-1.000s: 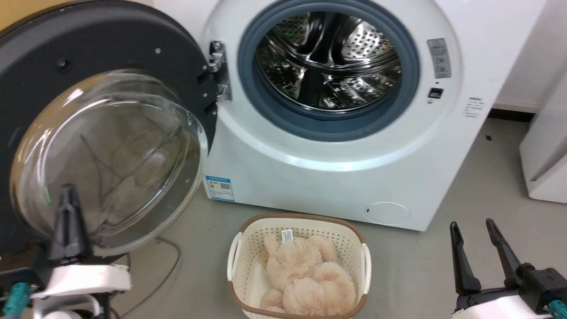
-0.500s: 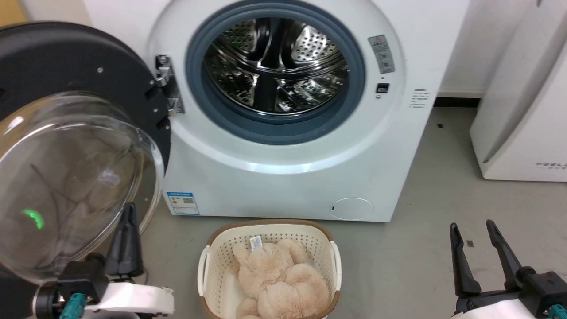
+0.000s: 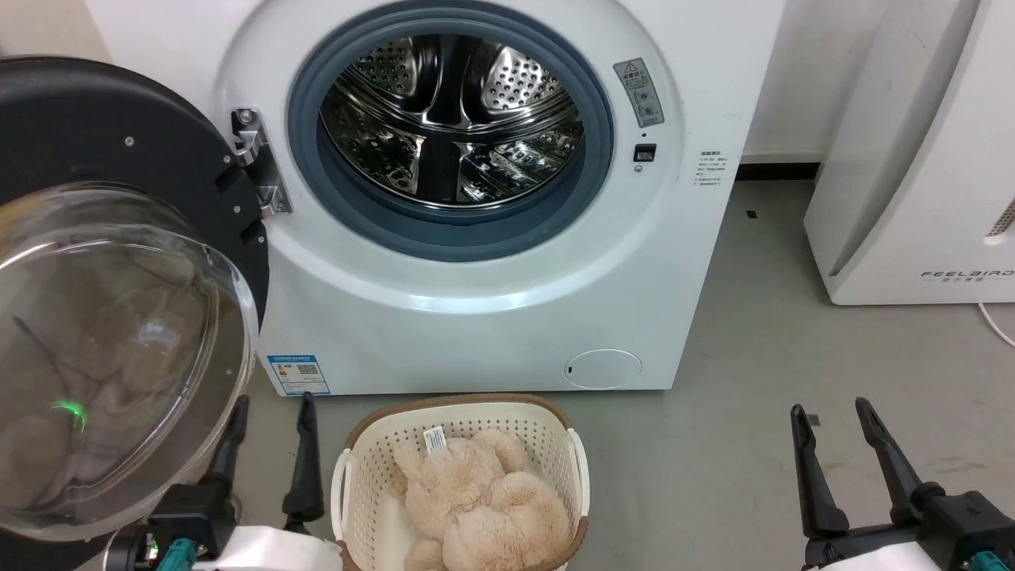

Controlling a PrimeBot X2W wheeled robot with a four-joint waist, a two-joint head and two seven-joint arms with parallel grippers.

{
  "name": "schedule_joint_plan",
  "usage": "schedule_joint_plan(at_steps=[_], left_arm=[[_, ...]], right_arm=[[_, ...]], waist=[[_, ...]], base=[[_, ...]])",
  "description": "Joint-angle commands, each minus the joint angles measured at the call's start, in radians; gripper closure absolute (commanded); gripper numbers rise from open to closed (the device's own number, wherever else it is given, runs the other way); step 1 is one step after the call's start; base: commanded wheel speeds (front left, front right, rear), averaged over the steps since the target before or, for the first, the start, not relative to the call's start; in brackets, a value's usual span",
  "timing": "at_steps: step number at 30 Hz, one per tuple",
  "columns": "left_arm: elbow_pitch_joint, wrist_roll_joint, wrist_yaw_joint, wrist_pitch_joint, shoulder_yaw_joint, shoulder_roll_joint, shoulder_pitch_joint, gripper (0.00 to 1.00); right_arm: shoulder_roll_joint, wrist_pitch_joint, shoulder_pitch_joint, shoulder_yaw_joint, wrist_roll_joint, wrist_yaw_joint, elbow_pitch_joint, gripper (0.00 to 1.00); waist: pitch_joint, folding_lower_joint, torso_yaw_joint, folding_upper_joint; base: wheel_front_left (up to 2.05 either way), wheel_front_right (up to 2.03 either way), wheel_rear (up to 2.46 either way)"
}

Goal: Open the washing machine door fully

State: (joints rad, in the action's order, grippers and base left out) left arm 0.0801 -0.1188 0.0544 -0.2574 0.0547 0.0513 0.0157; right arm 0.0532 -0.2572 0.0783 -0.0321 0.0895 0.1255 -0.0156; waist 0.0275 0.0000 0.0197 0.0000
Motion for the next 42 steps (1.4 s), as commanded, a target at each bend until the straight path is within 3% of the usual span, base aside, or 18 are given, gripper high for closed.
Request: schedule_joint_plan(at_steps=[1, 12, 13, 42], left_arm=[[0.004, 0.002, -0.007, -0.004, -0.003, 0.000, 0.010, 0.00], [0.030, -0.003, -0.035, -0.004, -0.013, -0.001, 0.018, 0.00], [0.028, -0.004, -0.034, 0.000, -0.012, -0.002, 0.005, 1.00], [0.006, 0.021, -0.038, 0.054, -0.021, -0.002, 0.001, 1.00]], right_arm=[[-0.003, -0.005, 0.015, 0.003, 0.005, 0.005, 0.008, 0.00], [-0.003, -0.005, 0.021, 0.014, 0.014, 0.005, 0.007, 0.00], [0.000, 0.000, 0.010, 0.012, 0.008, 0.000, 0.005, 1.00], [-0.001, 0.053, -0.008, 0.016, -0.013, 0.000, 0.007, 1.00]], waist=[[-0.002, 0.0000, 0.003, 0.0000], [-0.011, 0.0000, 0.005, 0.0000], [-0.011, 0.0000, 0.005, 0.0000], [-0.014, 0.0000, 0.000, 0.0000]], base=[[0.00, 0.00, 0.00], [0.00, 0.00, 0.00], [0.00, 0.00, 0.00], [0.00, 0.00, 0.00]])
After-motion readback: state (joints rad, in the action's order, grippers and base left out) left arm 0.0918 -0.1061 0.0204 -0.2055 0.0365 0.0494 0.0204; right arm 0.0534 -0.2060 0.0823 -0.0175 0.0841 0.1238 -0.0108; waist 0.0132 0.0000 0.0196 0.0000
